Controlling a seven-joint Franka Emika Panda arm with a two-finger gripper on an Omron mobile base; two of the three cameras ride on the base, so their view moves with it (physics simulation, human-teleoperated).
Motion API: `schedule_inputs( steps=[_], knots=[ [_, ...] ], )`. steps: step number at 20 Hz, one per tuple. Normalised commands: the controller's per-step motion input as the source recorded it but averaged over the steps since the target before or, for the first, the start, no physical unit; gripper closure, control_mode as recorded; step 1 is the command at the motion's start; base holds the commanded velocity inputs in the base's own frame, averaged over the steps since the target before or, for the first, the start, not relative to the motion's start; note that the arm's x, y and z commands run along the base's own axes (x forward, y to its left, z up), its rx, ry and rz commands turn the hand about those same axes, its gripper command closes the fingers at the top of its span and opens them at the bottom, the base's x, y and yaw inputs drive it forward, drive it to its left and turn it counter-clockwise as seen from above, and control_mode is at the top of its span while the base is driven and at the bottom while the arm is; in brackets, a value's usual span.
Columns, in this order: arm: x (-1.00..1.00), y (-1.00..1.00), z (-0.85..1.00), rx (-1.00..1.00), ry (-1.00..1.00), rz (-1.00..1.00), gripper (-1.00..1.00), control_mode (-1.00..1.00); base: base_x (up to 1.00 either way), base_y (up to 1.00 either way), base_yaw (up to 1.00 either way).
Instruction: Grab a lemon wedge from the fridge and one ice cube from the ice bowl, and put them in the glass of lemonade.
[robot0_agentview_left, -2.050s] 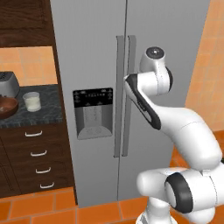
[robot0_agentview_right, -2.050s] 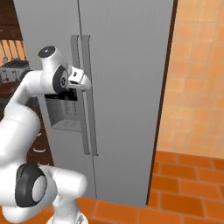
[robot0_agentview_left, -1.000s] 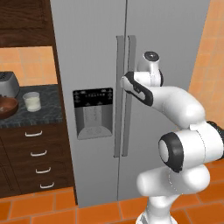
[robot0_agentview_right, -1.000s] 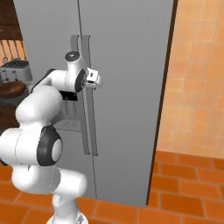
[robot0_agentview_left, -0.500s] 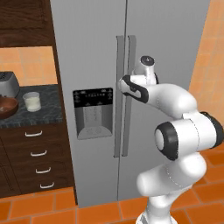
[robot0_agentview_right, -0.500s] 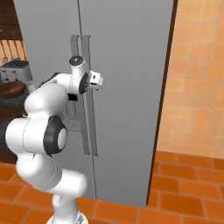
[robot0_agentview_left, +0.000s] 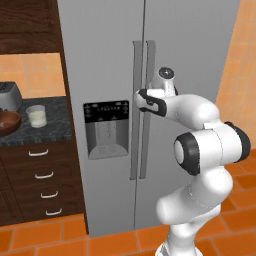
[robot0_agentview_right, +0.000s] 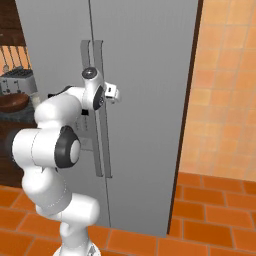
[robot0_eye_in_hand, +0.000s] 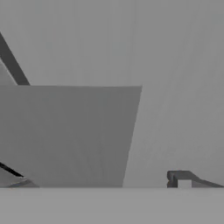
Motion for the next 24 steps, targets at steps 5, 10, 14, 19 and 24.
schedule_inputs(
  steps=[5, 10, 14, 19, 24],
  knots=[
    [0.15, 0.0, -0.06, 0.0, -0.15, 0.0, -1.0, -1.0, 0.0, 0.0, 0.0],
    [0.0, 0.04, 0.0, 0.0, -0.07, 0.0, -1.0, -1.0, 0.0, 0.0, 0.0],
    [0.0, 0.26, 0.0, 0.0, 0.0, 0.0, -1.0, -1.0, 0.0, 0.0, 0.0],
    [0.23, 0.37, -0.06, 0.0, -0.03, -0.06, -1.0, -1.0, 0.0, 0.0, 0.0],
    [0.13, 0.16, -0.14, 0.0, -0.09, -0.12, -1.0, -1.0, 0.0, 0.0, 0.0]
  ],
)
